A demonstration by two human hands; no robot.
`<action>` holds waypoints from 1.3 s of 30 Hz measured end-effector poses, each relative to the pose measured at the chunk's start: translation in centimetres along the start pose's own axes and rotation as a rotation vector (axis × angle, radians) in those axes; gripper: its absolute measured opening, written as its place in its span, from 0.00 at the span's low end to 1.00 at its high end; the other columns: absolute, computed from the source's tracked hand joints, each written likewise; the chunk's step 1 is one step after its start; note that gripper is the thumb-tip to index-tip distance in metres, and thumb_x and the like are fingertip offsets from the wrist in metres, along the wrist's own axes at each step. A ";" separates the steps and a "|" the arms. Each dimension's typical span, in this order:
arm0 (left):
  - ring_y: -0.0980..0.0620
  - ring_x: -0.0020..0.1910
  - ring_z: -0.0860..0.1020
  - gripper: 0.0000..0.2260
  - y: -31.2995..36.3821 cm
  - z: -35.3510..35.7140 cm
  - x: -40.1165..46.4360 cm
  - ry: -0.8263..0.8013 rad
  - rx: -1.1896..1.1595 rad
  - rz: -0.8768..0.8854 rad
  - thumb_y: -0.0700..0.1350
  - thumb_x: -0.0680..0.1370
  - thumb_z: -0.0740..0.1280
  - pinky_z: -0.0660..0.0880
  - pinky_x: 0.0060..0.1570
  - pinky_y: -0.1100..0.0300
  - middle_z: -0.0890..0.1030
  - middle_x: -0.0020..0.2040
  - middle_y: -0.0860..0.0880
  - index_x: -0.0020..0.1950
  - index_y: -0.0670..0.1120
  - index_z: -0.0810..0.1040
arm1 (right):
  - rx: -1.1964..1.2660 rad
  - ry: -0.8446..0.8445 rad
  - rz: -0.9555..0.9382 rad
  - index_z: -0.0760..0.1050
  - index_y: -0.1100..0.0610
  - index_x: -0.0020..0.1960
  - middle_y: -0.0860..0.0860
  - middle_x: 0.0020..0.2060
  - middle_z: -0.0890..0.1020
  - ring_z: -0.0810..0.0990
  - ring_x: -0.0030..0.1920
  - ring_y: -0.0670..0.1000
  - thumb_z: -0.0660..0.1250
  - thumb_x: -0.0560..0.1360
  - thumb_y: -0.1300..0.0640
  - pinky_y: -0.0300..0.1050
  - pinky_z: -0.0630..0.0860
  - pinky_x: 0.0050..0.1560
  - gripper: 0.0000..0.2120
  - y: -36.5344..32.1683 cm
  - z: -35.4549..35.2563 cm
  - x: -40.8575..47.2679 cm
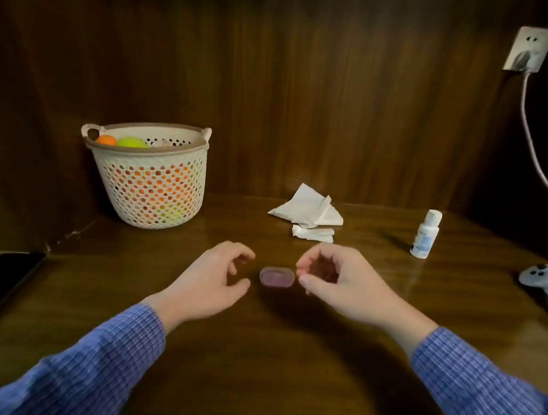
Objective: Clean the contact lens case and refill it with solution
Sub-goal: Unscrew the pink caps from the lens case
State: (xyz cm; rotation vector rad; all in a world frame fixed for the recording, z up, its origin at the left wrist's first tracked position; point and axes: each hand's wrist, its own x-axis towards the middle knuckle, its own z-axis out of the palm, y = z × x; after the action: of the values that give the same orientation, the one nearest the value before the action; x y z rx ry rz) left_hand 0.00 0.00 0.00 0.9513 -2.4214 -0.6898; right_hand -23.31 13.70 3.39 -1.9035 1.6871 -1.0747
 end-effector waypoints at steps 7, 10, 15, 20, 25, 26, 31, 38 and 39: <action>0.63 0.52 0.77 0.27 -0.9 1.9 2.8 -0.125 -0.005 0.087 0.56 0.74 0.74 0.76 0.43 0.68 0.75 0.61 0.64 0.69 0.65 0.65 | -0.289 -0.055 -0.069 0.80 0.43 0.51 0.39 0.50 0.78 0.80 0.45 0.42 0.74 0.74 0.45 0.40 0.82 0.45 0.08 3.4 2.5 3.9; 0.64 0.52 0.77 0.27 -0.8 2.1 3.5 -0.141 -0.050 0.110 0.54 0.74 0.75 0.77 0.46 0.69 0.78 0.57 0.66 0.68 0.65 0.65 | -0.393 -0.070 -0.154 0.80 0.43 0.52 0.38 0.52 0.77 0.79 0.48 0.41 0.71 0.74 0.42 0.38 0.80 0.46 0.09 4.1 3.2 4.0; 0.62 0.50 0.79 0.25 -1.2 3.0 3.9 -0.115 -0.128 0.114 0.50 0.76 0.76 0.76 0.48 0.72 0.81 0.53 0.65 0.68 0.62 0.69 | -0.479 -0.050 -0.213 0.82 0.46 0.54 0.38 0.50 0.77 0.79 0.45 0.42 0.70 0.76 0.44 0.32 0.76 0.41 0.09 4.5 4.2 4.1; 0.60 0.48 0.80 0.25 -1.3 3.0 3.7 -0.104 -0.159 0.128 0.50 0.75 0.76 0.76 0.45 0.70 0.81 0.53 0.65 0.68 0.59 0.71 | -0.541 -0.006 -0.264 0.85 0.50 0.52 0.42 0.46 0.81 0.79 0.41 0.44 0.70 0.76 0.48 0.39 0.80 0.40 0.09 3.9 4.4 3.7; 0.59 0.45 0.80 0.25 -1.1 3.0 3.7 -0.096 -0.197 0.100 0.50 0.74 0.77 0.76 0.44 0.71 0.81 0.53 0.67 0.67 0.59 0.72 | -0.588 0.022 -0.315 0.85 0.49 0.53 0.44 0.40 0.83 0.79 0.39 0.44 0.70 0.76 0.49 0.43 0.79 0.38 0.08 3.4 4.5 3.8; 0.59 0.44 0.80 0.25 -1.1 3.0 3.8 -0.092 -0.209 0.092 0.49 0.74 0.78 0.76 0.44 0.71 0.82 0.53 0.67 0.67 0.58 0.72 | -0.593 0.024 -0.322 0.84 0.48 0.54 0.43 0.39 0.83 0.79 0.38 0.44 0.70 0.76 0.50 0.42 0.78 0.39 0.09 3.3 4.5 3.9; 0.59 0.39 0.79 0.24 -1.0 2.9 4.0 -0.078 -0.267 0.062 0.46 0.73 0.78 0.77 0.41 0.69 0.84 0.50 0.62 0.66 0.55 0.74 | -0.571 0.079 -0.382 0.83 0.49 0.54 0.43 0.35 0.83 0.77 0.34 0.42 0.73 0.74 0.53 0.38 0.76 0.40 0.09 3.2 4.7 4.0; 0.59 0.38 0.79 0.23 -1.2 2.8 4.0 -0.078 -0.298 0.050 0.44 0.74 0.78 0.77 0.41 0.68 0.85 0.49 0.60 0.65 0.54 0.74 | -0.625 0.126 -0.423 0.82 0.54 0.55 0.46 0.33 0.82 0.79 0.32 0.48 0.73 0.73 0.55 0.45 0.79 0.37 0.11 3.4 5.2 4.2; 0.59 0.37 0.79 0.23 -1.2 2.8 4.0 -0.079 -0.300 0.048 0.44 0.74 0.78 0.77 0.40 0.68 0.85 0.49 0.60 0.64 0.54 0.74 | -0.629 0.126 -0.433 0.82 0.55 0.55 0.46 0.33 0.83 0.79 0.32 0.48 0.73 0.74 0.55 0.46 0.79 0.36 0.10 3.4 5.2 4.3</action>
State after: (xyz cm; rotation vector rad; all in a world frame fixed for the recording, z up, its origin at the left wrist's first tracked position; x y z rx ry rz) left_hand -3.67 -2.86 -2.01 0.7550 -2.3108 -1.0545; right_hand -21.81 7.85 -1.11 -2.7450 1.8859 -0.8755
